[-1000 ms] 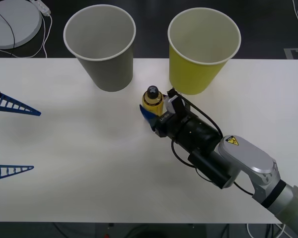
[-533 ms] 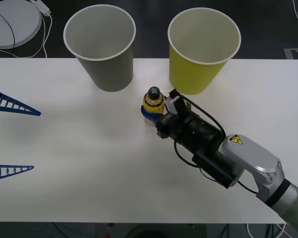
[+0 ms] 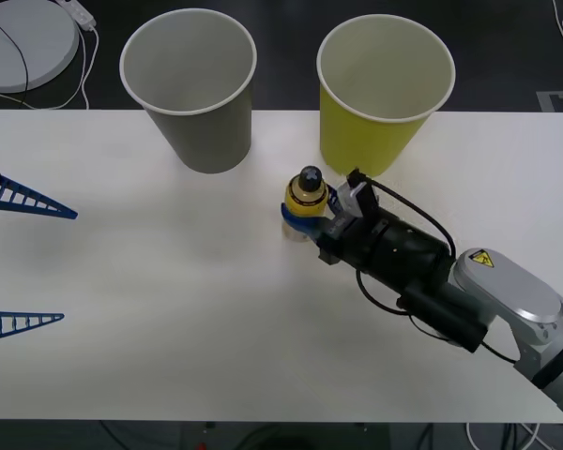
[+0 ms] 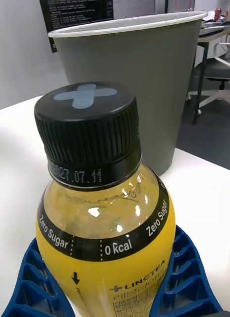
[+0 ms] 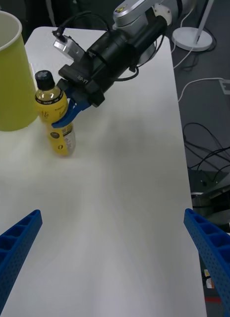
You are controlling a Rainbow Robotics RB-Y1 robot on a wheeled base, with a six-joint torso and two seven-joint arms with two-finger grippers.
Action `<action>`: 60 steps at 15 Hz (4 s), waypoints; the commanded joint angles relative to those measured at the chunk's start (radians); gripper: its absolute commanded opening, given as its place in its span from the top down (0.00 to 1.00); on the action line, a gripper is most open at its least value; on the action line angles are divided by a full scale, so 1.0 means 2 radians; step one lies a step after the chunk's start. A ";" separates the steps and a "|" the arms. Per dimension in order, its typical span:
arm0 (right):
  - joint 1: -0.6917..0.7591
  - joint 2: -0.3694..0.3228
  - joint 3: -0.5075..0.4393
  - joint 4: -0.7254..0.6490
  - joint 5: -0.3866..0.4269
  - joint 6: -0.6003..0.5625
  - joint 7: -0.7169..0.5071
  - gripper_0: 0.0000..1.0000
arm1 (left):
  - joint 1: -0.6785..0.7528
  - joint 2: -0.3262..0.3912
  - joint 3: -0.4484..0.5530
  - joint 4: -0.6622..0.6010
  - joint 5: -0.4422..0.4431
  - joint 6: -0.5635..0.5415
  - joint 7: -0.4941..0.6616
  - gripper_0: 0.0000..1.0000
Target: Put the can into the green bin and the plastic bottle into the gray bin
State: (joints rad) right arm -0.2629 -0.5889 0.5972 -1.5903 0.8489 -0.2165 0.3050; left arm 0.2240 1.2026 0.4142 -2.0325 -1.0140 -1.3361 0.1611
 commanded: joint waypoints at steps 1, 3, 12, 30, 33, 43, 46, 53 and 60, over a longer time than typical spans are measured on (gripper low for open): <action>0.015 -0.018 -0.017 -0.006 -0.011 -0.031 -0.003 1.00 | 0.000 0.000 0.000 0.000 0.000 0.000 0.000 0.00; 0.030 -0.035 -0.028 -0.022 -0.018 -0.041 -0.004 1.00 | 0.000 0.000 0.000 0.000 0.000 0.000 0.000 0.00; 0.109 -0.092 -0.089 -0.097 -0.018 -0.075 -0.037 1.00 | 0.000 0.000 0.000 0.000 0.000 0.000 0.000 0.00; 0.128 -0.206 -0.124 -0.278 0.190 -0.034 -0.365 1.00 | 0.000 0.000 0.000 0.000 0.000 0.000 0.000 0.00; 0.127 -0.219 -0.131 -0.300 0.241 -0.034 -0.441 1.00 | 0.000 0.000 0.000 0.000 0.000 0.000 0.000 0.00; 0.092 -0.265 -0.166 -0.342 0.336 -0.096 -0.668 1.00 | 0.000 0.000 0.000 0.000 0.000 0.000 0.000 0.00; 0.076 -0.269 -0.199 -0.354 0.382 -0.148 -0.742 1.00 | 0.000 0.000 0.000 0.000 0.000 0.000 0.000 0.00; 0.015 -0.270 -0.233 -0.381 0.462 -0.262 -0.853 1.00 | 0.000 0.000 0.000 0.000 0.000 0.000 0.000 0.00; -0.096 -0.266 -0.233 -0.380 0.467 -0.379 -0.907 1.00 | 0.000 0.000 0.000 0.000 0.000 0.000 0.000 0.00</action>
State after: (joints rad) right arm -0.4313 -1.1216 0.1311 -2.3483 1.7798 -0.9508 -1.4968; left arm 0.2240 1.2026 0.4142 -2.0325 -1.0140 -1.3361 0.1611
